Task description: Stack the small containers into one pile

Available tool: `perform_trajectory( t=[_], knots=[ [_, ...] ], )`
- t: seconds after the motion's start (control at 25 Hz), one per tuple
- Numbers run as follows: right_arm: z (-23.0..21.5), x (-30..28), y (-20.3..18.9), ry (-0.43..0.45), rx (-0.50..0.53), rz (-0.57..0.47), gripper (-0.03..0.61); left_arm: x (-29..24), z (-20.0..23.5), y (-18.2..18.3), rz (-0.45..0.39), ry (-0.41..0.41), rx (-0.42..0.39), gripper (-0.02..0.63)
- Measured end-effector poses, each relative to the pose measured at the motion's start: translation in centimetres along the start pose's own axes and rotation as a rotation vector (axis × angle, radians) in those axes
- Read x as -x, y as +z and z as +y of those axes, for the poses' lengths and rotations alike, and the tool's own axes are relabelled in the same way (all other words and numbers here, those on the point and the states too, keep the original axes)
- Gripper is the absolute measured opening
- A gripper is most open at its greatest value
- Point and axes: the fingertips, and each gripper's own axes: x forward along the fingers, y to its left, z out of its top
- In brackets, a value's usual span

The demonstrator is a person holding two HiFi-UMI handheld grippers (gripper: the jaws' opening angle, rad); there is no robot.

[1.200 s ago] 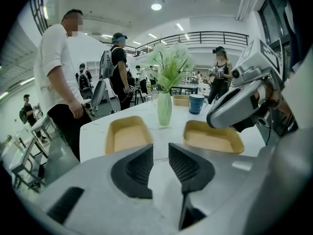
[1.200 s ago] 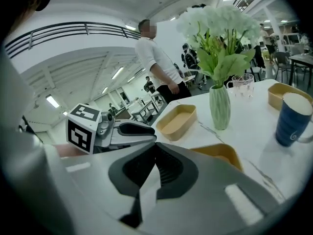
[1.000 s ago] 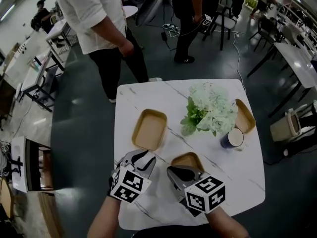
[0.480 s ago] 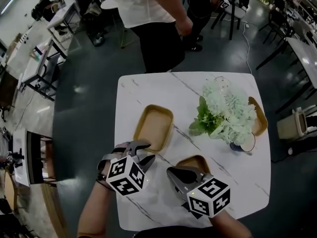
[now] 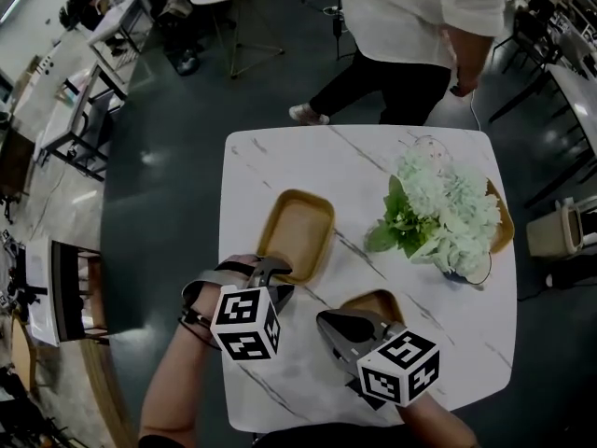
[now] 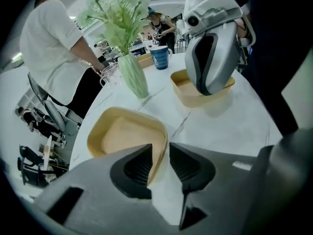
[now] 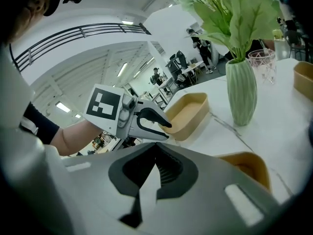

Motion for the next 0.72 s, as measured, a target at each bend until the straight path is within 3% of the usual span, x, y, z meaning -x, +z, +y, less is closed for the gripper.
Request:
perform_trajectory(
  t=[0.16,0.32,0.72],
  knots=[
    [0.1,0.2,0.2,-0.011,0.010,-0.003,-0.002,-0.3,-0.1,-0.1,0.020,0.023,-0.065,0.060],
    [0.5,0.6,-0.1,-0.022,0.019,-0.005,-0.002,-0.3,-0.9,0.5,-0.008,0.024,-0.078,0.022],
    [1.5,1.7,-0.5,-0.089,0.050,-0.045,-0.002,2.6,-1.6,1.6,-0.071,0.093,-0.065,0.020]
  ],
)
